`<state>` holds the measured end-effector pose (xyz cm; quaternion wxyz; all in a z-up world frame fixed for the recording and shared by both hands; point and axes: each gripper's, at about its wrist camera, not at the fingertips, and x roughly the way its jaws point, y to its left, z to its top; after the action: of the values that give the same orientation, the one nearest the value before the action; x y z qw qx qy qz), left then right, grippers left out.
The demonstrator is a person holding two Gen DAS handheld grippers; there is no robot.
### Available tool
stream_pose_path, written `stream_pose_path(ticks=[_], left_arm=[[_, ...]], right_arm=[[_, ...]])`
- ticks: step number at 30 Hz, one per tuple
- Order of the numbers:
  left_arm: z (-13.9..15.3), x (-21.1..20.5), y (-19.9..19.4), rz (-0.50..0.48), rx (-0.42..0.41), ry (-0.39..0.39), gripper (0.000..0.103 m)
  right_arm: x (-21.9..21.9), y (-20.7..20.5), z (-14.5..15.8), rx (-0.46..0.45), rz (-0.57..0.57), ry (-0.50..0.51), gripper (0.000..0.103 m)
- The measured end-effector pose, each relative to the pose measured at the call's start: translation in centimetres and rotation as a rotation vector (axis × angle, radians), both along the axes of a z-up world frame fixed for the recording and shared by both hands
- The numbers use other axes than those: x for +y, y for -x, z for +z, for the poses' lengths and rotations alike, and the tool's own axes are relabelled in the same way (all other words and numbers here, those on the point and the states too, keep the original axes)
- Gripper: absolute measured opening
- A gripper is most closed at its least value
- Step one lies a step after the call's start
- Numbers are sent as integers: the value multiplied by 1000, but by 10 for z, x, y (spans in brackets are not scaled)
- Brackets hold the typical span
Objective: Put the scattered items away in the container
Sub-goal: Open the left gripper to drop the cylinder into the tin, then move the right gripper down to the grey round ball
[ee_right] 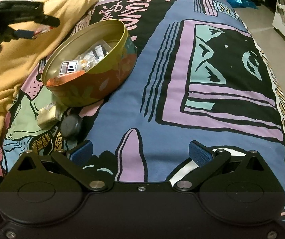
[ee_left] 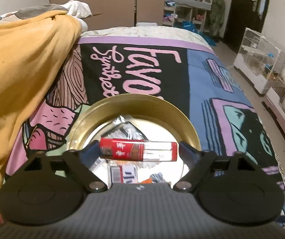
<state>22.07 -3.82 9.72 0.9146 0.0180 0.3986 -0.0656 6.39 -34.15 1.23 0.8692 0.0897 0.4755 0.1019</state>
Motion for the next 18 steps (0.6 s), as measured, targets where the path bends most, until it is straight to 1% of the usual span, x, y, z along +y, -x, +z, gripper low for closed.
stream_pose_path(ticks=[2,3,6,8,13,18], left_arm=[[-2,7,-2,29,-12,-8,103],[-3,12,-1,40,-3,1,103],[-8,31,6,49,33,63,103],[-14,43,16,58,44,78,103],[-31,72,49,54,56,65,103],[-55,102,86,90,77,16,103]], right_arm=[[1,0,0,0,1,7,103],[1,0,0,0,3,10,103],[3,1,1,-2,9,22,103],[6,0,1,-1,20,31,103],[16,-1,2,-3,71,25,103],[40,-6,-1,-7,136,2,103]])
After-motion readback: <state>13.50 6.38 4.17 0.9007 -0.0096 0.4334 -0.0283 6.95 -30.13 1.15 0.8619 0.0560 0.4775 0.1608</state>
